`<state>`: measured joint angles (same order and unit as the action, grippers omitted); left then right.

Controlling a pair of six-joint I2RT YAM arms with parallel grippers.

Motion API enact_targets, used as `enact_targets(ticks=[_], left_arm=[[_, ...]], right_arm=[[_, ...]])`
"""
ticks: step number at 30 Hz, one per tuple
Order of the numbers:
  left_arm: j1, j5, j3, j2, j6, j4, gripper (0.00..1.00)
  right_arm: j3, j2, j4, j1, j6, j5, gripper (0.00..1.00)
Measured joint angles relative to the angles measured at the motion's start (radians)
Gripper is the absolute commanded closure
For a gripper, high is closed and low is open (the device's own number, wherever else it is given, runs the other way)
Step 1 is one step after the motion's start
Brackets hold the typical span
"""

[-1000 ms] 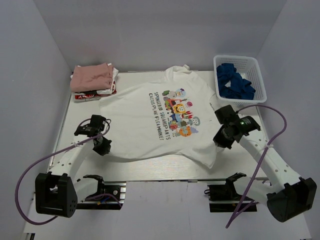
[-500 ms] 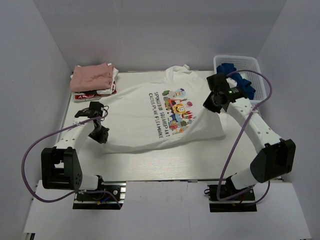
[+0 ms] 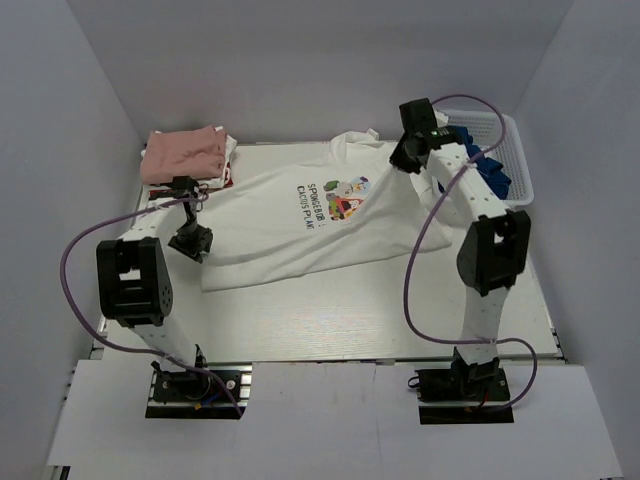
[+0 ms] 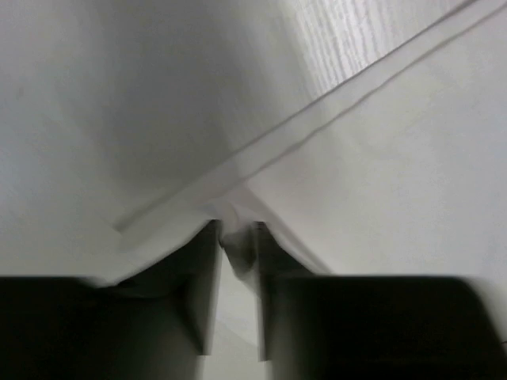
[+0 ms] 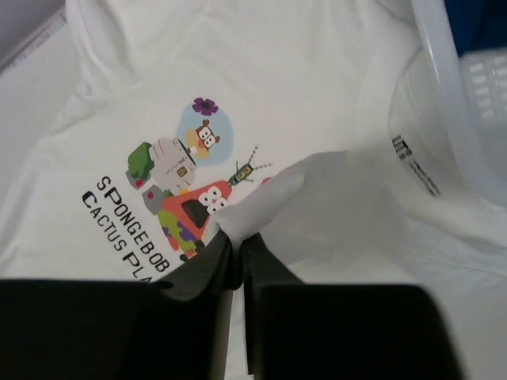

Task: Fold and stack the t-shirts
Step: Fold the flattened tshirt in 1/3 of the way

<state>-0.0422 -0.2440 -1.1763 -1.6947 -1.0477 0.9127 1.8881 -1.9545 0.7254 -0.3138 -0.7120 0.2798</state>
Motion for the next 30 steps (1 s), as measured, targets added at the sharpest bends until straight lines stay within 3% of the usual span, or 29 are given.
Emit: enact_targets(ticks=[2, 3, 4, 5, 9, 13, 18, 23, 30], left_arm=[[-0.018, -0.004, -0.033, -0.045, 0.006, -0.010, 0.09], [-0.025, -0.006, -0.049, -0.063, 0.019, -0.018, 0.00], [-0.032, -0.008, -0.074, -0.084, 0.027, -0.018, 0.00], [-0.037, -0.012, -0.106, -0.102, 0.033, -0.013, 0.00], [-0.047, -0.046, -0.217, -0.127, 0.051, -0.009, 0.00], [-0.043, -0.031, -0.178, -0.058, 0.082, -0.049, 0.00], [-0.027, 0.095, -0.033, 0.038, 0.146, -0.146, 0.00], [-0.011, 0.203, 0.080, 0.046, 0.191, -0.235, 0.00], [0.005, 0.230, 0.103, 0.036, 0.225, -0.306, 0.00]], right_arm=[[0.115, -0.103, 0.003, 0.008, 0.022, -0.019, 0.69], [0.171, -0.155, -0.007, 0.012, 0.042, -0.032, 0.52], [0.209, -0.199, -0.023, 0.014, 0.056, -0.045, 0.38], [0.241, -0.237, -0.029, 0.017, 0.077, -0.063, 0.31], [0.208, -0.276, -0.070, 0.020, 0.152, -0.131, 0.13], [-0.062, -0.150, -0.153, 0.020, 0.187, -0.190, 0.12], [-0.327, 0.005, -0.191, 0.018, 0.200, -0.238, 0.10], [-0.375, 0.002, -0.260, 0.018, 0.205, -0.321, 0.10], [-0.373, -0.084, -0.348, 0.017, 0.197, -0.403, 0.10]])
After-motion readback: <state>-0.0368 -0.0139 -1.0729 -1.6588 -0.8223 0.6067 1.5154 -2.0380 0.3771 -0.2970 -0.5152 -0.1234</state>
